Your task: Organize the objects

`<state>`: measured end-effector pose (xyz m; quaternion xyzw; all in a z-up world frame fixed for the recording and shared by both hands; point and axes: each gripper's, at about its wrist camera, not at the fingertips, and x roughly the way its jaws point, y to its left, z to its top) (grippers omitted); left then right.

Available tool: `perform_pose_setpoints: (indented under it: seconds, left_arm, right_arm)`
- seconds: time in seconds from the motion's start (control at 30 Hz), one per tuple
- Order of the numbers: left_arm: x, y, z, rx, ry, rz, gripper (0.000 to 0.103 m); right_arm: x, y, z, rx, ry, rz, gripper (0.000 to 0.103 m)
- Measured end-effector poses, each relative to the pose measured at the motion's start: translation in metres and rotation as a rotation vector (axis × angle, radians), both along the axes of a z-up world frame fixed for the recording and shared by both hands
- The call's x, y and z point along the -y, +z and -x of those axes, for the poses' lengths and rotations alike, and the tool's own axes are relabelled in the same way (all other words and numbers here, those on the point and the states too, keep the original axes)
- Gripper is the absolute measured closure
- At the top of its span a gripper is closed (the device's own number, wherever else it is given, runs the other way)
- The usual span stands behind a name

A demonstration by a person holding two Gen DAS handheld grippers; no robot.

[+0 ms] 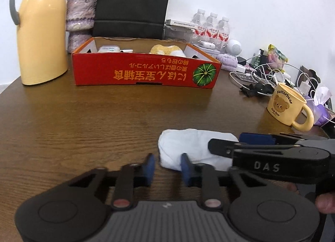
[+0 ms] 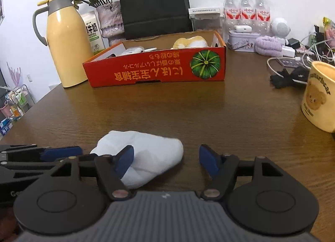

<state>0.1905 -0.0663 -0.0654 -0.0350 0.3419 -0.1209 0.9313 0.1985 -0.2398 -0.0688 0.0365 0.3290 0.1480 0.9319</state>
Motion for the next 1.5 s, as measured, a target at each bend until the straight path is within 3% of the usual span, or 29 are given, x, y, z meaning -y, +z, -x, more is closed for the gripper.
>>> perform_pose_setpoints:
  seconds: [0.03, 0.07, 0.17, 0.27, 0.37, 0.5, 0.63, 0.7, 0.77, 0.83, 1.03, 1.1, 1.13, 1.17, 1.23, 1.33, 1.37, 1.5]
  left_arm:
    - [0.002, 0.000, 0.000, 0.001, -0.003, -0.004, 0.087]
    - [0.004, 0.001, 0.000, 0.005, -0.004, -0.013, 0.088]
    - [0.004, 0.003, 0.005, 0.020, -0.022, -0.029, 0.093]
    - [0.000, 0.007, 0.012, 0.014, -0.024, -0.017, 0.101]
    - [-0.005, 0.013, 0.024, 0.010, -0.064, 0.017, 0.103]
    - [-0.005, 0.014, 0.043, 0.010, -0.078, 0.008, 0.102]
    - [-0.019, 0.010, 0.053, -0.008, -0.014, 0.028, 0.087]
    - [-0.025, 0.012, 0.057, -0.017, -0.002, 0.045, 0.081]
    - [-0.029, 0.014, 0.061, -0.010, -0.011, 0.058, 0.067]
    - [-0.029, 0.015, 0.061, -0.014, -0.013, 0.070, 0.059]
    - [-0.013, 0.008, 0.058, -0.067, -0.096, 0.083, 0.058]
    - [-0.005, 0.006, 0.062, -0.040, -0.104, 0.025, 0.067]
    - [-0.002, 0.005, 0.063, -0.030, -0.115, 0.008, 0.081]
    - [-0.002, 0.004, 0.064, -0.025, -0.117, 0.007, 0.081]
    - [-0.003, 0.003, 0.064, -0.018, -0.120, 0.004, 0.082]
    - [0.000, 0.003, 0.065, -0.003, -0.095, -0.022, 0.091]
    - [0.001, 0.003, 0.066, 0.003, -0.085, -0.029, 0.098]
    - [0.001, 0.007, 0.066, 0.014, -0.056, -0.015, 0.101]
  right_arm:
    - [-0.002, 0.000, 0.000, 0.004, 0.007, 0.001, 0.040]
    - [-0.003, -0.001, 0.000, 0.009, 0.012, 0.002, 0.052]
    - [-0.007, 0.001, 0.004, 0.019, 0.017, 0.024, 0.059]
    - [-0.003, 0.003, 0.011, 0.026, -0.014, 0.027, 0.079]
    - [0.004, 0.009, 0.022, 0.028, -0.014, 0.010, 0.085]
    - [0.004, 0.014, 0.045, 0.021, 0.024, 0.016, 0.085]
    - [0.008, 0.013, 0.069, 0.016, -0.001, 0.027, 0.080]
    - [0.013, 0.012, 0.075, 0.009, -0.013, 0.021, 0.065]
    - [0.016, 0.014, 0.082, 0.026, -0.023, 0.033, 0.059]
    - [0.016, 0.013, 0.082, 0.019, -0.017, 0.035, 0.055]
    - [0.006, 0.006, 0.072, 0.007, -0.001, 0.050, 0.055]
    - [0.002, 0.006, 0.070, 0.014, 0.000, 0.069, 0.061]
    - [0.001, 0.006, 0.071, 0.013, 0.006, 0.072, 0.065]
    - [-0.001, 0.006, 0.072, 0.012, 0.018, 0.069, 0.071]
    - [-0.005, 0.007, 0.076, 0.015, 0.018, 0.087, 0.072]
    - [-0.009, 0.007, 0.084, 0.032, 0.024, 0.115, 0.076]
    - [-0.008, 0.007, 0.086, 0.031, 0.027, 0.110, 0.081]
    - [-0.002, 0.009, 0.087, 0.020, 0.014, 0.057, 0.090]
